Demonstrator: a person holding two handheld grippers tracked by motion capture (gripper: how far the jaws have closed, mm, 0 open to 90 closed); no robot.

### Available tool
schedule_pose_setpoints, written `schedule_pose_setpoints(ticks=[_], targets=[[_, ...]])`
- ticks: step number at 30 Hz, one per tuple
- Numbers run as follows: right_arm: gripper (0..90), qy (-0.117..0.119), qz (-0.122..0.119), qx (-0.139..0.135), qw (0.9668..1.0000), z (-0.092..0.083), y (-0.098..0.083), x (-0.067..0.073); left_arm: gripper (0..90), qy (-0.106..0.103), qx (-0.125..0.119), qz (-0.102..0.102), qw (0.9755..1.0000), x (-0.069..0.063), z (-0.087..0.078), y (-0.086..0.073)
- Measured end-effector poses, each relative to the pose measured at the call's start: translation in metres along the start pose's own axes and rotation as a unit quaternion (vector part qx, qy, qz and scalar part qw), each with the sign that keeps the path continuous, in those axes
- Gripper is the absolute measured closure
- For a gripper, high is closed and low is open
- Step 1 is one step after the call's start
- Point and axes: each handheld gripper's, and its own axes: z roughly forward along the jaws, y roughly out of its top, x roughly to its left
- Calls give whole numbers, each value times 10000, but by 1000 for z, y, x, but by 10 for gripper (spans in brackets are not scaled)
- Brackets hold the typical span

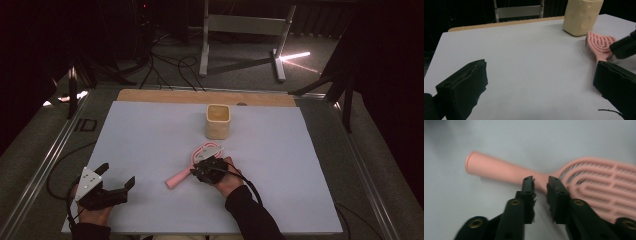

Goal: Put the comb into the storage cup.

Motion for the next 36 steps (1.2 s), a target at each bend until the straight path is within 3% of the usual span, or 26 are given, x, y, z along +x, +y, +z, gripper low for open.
schedule_pose_setpoints(ticks=[5,8,10,13,14,16,19,20,22,27,33,36], targets=[[533,-512,161,-228,9983,-14,-1,-12,0,6,0,-5,10000,0,0,0],[450,-657,447,-458,9958,-26,-4,-25,0,12,3,-8,10000,1,0,0],[362,-688,736,-645,9928,-37,-7,-34,0,9,6,-16,10000,1,0,-1],[224,-976,944,-890,9867,-54,-14,-45,0,2,12,-14,10000,0,0,-1],[224,-976,944,-890,9867,-54,-14,-45,0,2,12,-14,10000,0,0,-1],[147,-1155,1073,-1127,9810,-73,-22,-52,0,-5,7,-13,10000,0,0,-1],[128,-1188,1072,-1235,9794,-84,-30,-56,0,-2,2,-23,10000,0,0,-1],[114,-1174,1110,-1348,9776,-97,-41,-59,0,6,20,-21,10000,0,1,-1],[110,-1228,1097,-1421,9760,-106,-49,-59,0,13,26,-18,10000,0,1,-1],[107,-1324,1090,-1642,9714,-127,-72,-56,0,29,35,-16,10000,0,2,-1],[106,-1490,1117,-1788,9661,-140,-101,-55,0,42,31,-22,10000,0,1,-1],[107,-1513,1242,-1910,9619,-145,-115,-56,0,57,30,-32,10000,1,1,-1]])
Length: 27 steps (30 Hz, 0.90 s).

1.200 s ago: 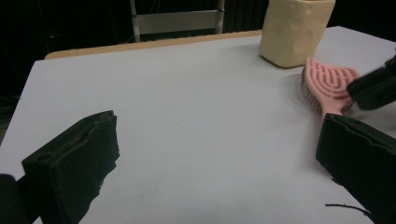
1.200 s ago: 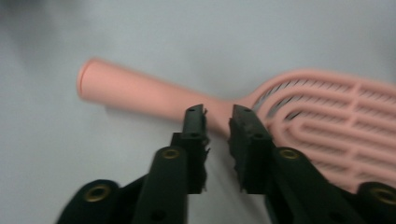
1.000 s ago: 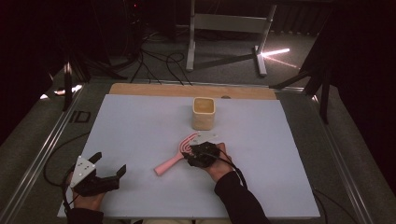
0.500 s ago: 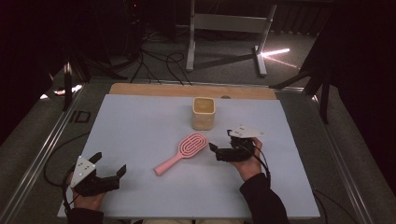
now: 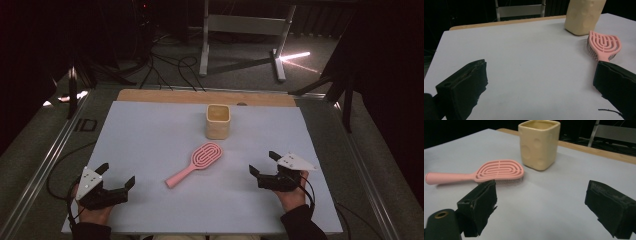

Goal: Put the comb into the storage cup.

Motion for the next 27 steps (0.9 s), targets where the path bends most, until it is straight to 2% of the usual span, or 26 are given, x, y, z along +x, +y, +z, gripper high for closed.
schedule_pose_setpoints(ticks=[5,8,13,18,23,27], targets=[[106,-63,133,-197,9997,-12,-14,-6,0,11,-28,5,10000,0,-1,0],[107,-151,22,-250,9996,-19,-22,-5,0,21,-49,10,10000,0,-2,1],[106,-266,156,-426,9986,-29,-29,-7,0,4,-61,50,10000,-1,-3,2],[104,-323,11,-468,9984,-31,-32,-9,0,29,6,164,9999,-4,-1,3],[104,-252,96,-554,9981,-34,-34,-11,0,96,10,205,9997,-5,-3,6],[104,-315,95,-505,9982,-33,-36,-12,0,32,15,185,9998,-6,-1,9]])
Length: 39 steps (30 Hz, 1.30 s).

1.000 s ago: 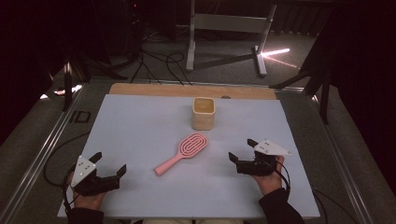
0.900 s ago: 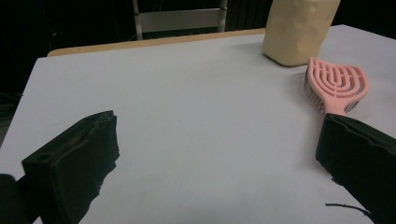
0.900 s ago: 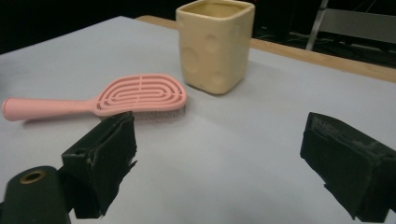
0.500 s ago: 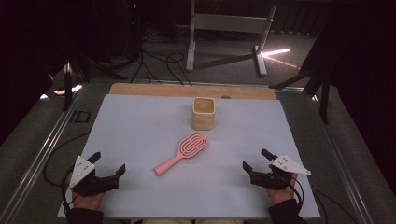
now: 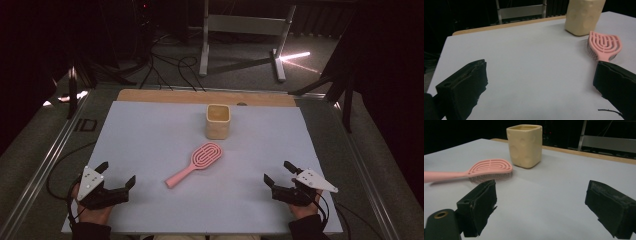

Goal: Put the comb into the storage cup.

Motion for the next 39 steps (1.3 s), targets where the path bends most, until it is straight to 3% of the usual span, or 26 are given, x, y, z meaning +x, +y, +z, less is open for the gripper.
schedule_pose_setpoints(ticks=[9,13,20,30,36,39], targets=[[104,-116,84,29,9999,5,-4,-1,0,-127,25,106,9999,-3,8,18],[104,-120,56,37,9999,6,-5,-1,0,-290,189,99,9994,-6,14,28],[104,-131,82,33,9999,7,-6,-2,0,-417,457,276,9977,-13,30,43],[104,-138,31,93,9999,10,-7,-1,0,-462,860,712,9927,-27,52,62],[104,-136,79,62,9999,10,-7,0,0,-486,960,812,9909,-34,61,71],[104,-142,81,66,9998,10,-7,-1,0,-440,1106,899,9888,-37,66,75]])
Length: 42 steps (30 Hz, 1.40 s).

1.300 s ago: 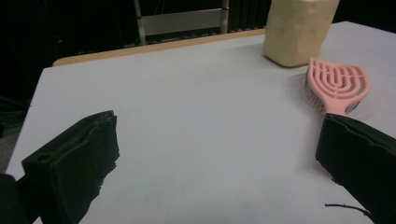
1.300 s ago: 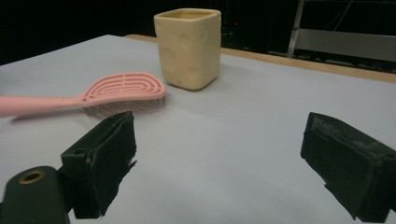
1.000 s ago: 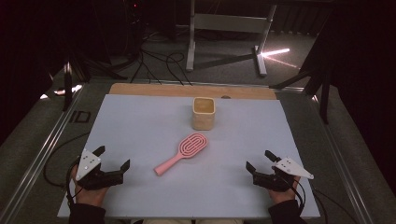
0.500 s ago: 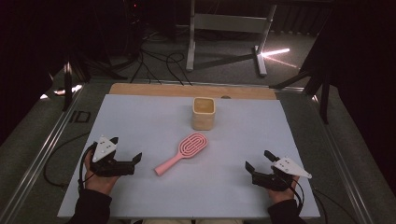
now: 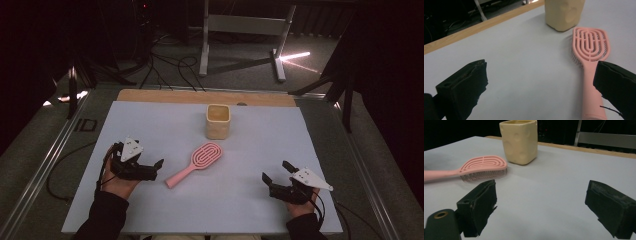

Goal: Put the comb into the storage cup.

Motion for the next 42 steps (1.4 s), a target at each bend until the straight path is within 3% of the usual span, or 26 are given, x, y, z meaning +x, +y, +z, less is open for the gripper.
schedule_pose_setpoints(ticks=[22,42], targets=[[104,-2,29,-13,10000,-1,0,-1,0,-59,401,145,9991,-4,23,21],[104,-1,33,-11,10000,-1,1,-1,0,-374,811,374,9953,-14,48,30]])
